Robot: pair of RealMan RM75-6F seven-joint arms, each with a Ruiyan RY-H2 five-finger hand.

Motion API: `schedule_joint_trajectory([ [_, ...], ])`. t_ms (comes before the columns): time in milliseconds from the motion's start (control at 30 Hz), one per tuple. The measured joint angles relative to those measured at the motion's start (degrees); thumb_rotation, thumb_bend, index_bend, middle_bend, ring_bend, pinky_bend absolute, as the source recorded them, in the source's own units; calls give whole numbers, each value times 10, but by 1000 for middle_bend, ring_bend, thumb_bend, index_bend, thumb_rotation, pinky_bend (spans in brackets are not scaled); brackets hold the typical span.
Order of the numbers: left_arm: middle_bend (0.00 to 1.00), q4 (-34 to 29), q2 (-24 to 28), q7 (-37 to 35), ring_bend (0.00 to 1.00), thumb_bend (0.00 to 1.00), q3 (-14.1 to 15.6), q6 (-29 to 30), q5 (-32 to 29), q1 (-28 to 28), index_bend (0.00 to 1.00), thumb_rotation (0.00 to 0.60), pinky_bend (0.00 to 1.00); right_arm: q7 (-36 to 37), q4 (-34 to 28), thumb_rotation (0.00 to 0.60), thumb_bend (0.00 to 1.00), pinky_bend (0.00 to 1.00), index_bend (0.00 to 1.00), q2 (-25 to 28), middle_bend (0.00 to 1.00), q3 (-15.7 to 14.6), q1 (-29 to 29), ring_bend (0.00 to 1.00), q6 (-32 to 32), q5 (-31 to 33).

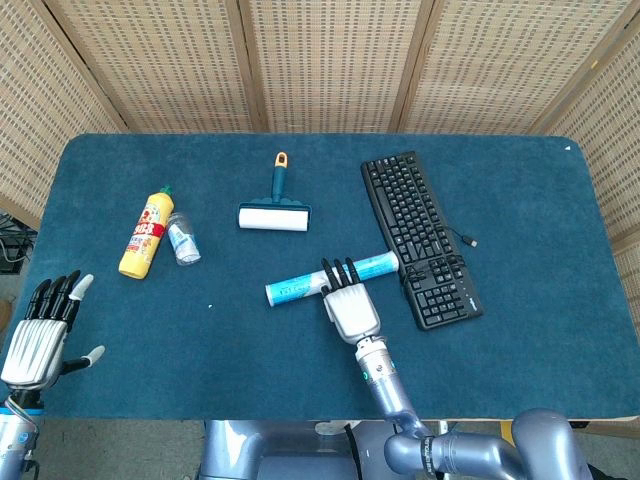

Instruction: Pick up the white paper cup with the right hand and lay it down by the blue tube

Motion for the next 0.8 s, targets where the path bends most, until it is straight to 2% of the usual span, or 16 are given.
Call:
schedule_joint_trajectory([
  [200, 0, -3, 2, -5, 0, 117, 3, -1, 4, 0, 0, 600, 0, -5, 13, 600, 227, 4, 484, -3, 43, -2, -4, 0, 5, -12],
  [467, 0, -3, 2, -5, 0, 117, 2, 0, 3, 0, 0, 600, 0, 9, -4, 600, 227, 4, 490, 4, 47, 0, -13, 0, 9, -20],
  [567, 0, -3, 2, -4, 0, 116, 2, -1, 3, 0, 0, 600, 0, 24, -23, 600, 227, 3, 492, 9, 46, 8, -17, 0, 9, -17],
  [800, 0, -4, 1, 1, 0, 117, 3, 0, 5, 0, 0, 600, 0, 88, -99, 600, 224, 2, 494, 35, 43, 52, -31, 0, 4, 15],
])
